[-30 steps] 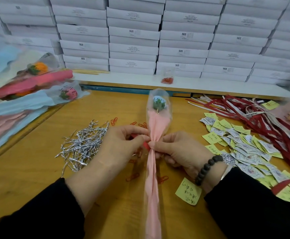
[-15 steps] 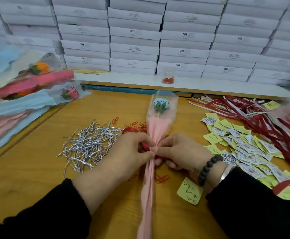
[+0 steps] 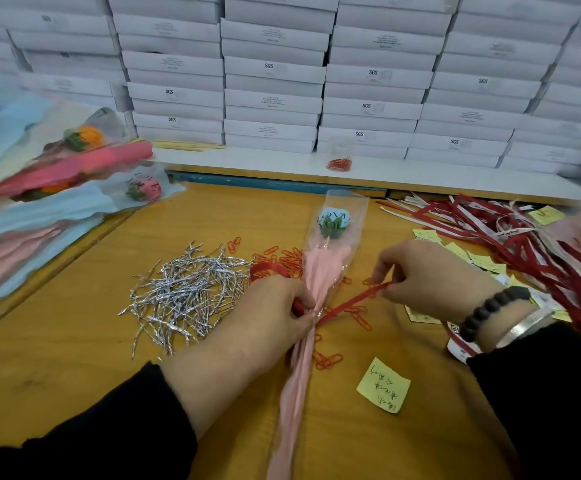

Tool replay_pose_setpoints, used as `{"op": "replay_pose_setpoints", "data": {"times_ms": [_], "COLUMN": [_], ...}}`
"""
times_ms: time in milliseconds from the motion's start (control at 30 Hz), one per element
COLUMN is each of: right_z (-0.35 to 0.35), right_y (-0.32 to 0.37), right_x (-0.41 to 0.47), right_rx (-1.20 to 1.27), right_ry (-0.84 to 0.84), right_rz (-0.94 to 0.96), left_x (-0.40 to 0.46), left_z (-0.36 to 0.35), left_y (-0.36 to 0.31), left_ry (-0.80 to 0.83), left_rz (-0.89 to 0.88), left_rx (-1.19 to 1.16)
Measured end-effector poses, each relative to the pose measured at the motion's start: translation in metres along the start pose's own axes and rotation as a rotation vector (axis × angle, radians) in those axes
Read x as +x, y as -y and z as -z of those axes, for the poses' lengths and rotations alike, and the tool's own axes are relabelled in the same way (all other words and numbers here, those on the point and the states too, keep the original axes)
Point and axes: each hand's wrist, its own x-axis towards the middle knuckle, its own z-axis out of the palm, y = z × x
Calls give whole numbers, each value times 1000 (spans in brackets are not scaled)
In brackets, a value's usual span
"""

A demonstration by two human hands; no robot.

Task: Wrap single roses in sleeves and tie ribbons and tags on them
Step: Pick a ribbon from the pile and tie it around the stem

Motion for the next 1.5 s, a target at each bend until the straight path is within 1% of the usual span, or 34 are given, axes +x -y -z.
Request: {"op": "replay_pose_setpoints", "data": {"times_ms": [67, 133, 167, 267, 300, 400, 467, 500, 567, 600, 667, 700, 733, 767, 800, 867, 900, 933, 967, 1033, 1100, 1133, 1200, 1267, 1400, 1433, 1500], "right_z": [8, 15, 16, 10, 6, -10, -17, -19, -17, -13, 3, 10, 14, 16, 14, 5, 0, -4, -6, -9, -17, -22, -30, -35, -37, -38, -37], "right_y": [-5, -7, -6, 7, 11, 19, 22, 23, 23, 22, 16, 12, 7, 1, -6, -21, -27, -29, -30, -23, -13, -8, 1, 5, 3, 2, 2], "right_x": [-1, -3, -4, -7, -6, 0, 2, 2, 2, 3, 5, 5, 5, 6, 6, 7, 7, 7, 7, 8, 9, 10, 10, 10, 13, 13, 12], "right_rx": [40, 159, 301, 1007, 1195, 1541, 1668, 1690, 1676, 1660, 1624, 1573, 1452, 1242, 957, 410, 248, 169, 158, 196, 80, -19, -180, -210, -122, -82, 56], "right_ry": [-63, -73, -46, 120, 157, 190, 224, 245, 252, 214, 44, -59, -162, -258, -339, -398, -409, -416, -405, -273, -82, -37, -54, -96, -69, -89, -217], "right_rz": [3, -1, -2, 6, 9, -27, -40, -34, -2, 19, 53, 39, -4, -67, -130, -187, -199, -199, -191, -197, -224, -239, -255, -256, -231, -216, -150], "left_x": [0, 0, -1, 0, 0, 0, -1, -1, -1, -1, 0, 0, 0, 0, 0, 0, 0, 0, 0, -1, -1, -1, -1, -1, -1, -1, -1], "left_z": [0, 0, 0, 1, 1, 1, 1, 1, 0, 0, -1, -1, -1, -1, -1, -1, -1, -1, -1, -1, -1, -1, -1, -1, 0, 0, 1], "left_y": [0, 0, 0, 0, 0, -1, -1, -1, -1, -2, -1, -1, -1, -1, -1, 0, -1, 0, -1, -1, -2, -2, -1, -1, -2, -2, -2], "left_ry": [-1, 2, 5, 9, 5, -3, -6, -8, -10, -8, -6, -4, -2, -2, -4, -10, -11, -12, -11, -10, -10, -10, -7, -3, -4, -2, 2], "left_rz": [-7, -10, -10, -9, -11, -25, -31, -32, -40, -43, -36, -29, -24, -24, -28, -37, -38, -38, -37, -37, -40, -40, -34, -30, -23, -21, -16], "left_rx": [16, 27, 30, 34, 36, 61, 68, 67, 58, 55, 48, 43, 42, 45, 50, 55, 54, 55, 57, 61, 68, 68, 64, 62, 43, 37, 29]}}
